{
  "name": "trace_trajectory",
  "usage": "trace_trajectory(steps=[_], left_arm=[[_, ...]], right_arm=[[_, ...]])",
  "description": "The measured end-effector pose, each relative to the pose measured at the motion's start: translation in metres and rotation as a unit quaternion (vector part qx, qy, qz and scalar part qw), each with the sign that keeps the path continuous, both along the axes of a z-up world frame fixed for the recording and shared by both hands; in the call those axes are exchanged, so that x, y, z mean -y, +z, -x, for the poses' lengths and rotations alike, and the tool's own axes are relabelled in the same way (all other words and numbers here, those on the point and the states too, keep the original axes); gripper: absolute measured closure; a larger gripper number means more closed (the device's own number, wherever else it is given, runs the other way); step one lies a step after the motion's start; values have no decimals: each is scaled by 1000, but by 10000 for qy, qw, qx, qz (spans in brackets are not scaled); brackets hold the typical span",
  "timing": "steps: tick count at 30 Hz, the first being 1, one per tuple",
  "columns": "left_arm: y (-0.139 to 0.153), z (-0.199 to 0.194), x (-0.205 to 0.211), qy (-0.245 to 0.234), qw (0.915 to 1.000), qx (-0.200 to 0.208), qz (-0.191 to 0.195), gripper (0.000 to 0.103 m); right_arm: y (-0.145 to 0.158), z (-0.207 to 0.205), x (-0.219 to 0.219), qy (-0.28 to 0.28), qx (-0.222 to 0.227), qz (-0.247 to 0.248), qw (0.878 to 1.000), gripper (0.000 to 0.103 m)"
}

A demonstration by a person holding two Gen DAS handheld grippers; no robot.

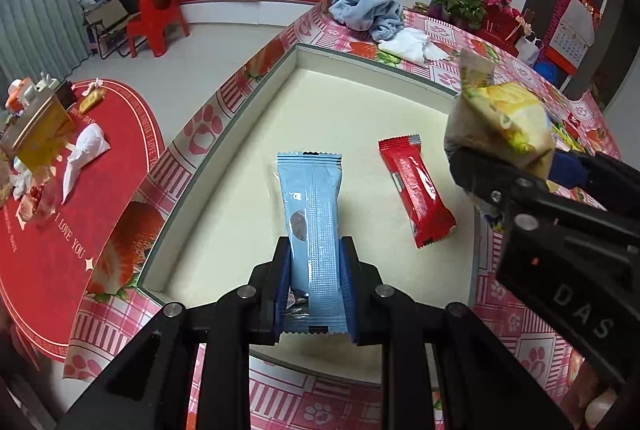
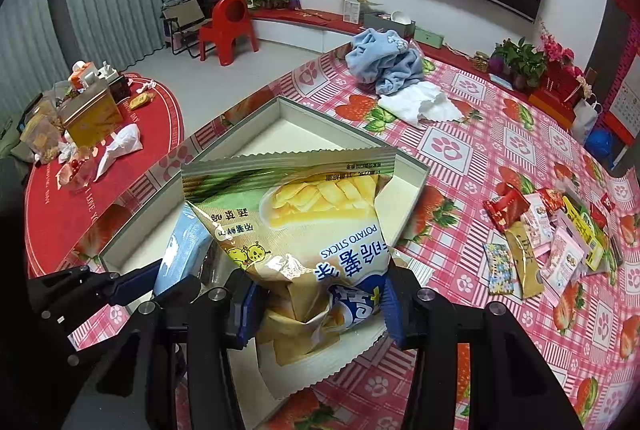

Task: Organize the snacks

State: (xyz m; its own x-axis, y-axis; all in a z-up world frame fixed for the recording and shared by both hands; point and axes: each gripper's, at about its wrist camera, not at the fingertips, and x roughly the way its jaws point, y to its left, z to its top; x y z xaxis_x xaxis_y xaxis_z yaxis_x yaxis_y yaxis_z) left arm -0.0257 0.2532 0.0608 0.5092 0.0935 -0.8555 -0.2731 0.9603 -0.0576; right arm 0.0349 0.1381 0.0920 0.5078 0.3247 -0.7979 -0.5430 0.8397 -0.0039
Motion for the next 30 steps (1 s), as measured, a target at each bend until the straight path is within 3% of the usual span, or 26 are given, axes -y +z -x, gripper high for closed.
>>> trace_trajectory(steps=[20,23,26,28,30], left_arm=[[-1,-7,-12,93,9999,-8,44,77],[-1,-7,-14,146,9999,35,84,75],[1,-5,-15,122,9998,83,107,59],[4,-3,-13,125,9998,159,45,40],[7,-1,-11,137,9997,202,34,40]], right_arm=[[-1,-10,-16,95,22,95,9999,53],[-5,-13,-20,177,-137,124,9997,52],[-8,-13,-21,251,-246,199,9992,44],[-6,-11,-17,209,-108,195,9995,19],[-1,-10,-11,182,-59,49,9998,19]])
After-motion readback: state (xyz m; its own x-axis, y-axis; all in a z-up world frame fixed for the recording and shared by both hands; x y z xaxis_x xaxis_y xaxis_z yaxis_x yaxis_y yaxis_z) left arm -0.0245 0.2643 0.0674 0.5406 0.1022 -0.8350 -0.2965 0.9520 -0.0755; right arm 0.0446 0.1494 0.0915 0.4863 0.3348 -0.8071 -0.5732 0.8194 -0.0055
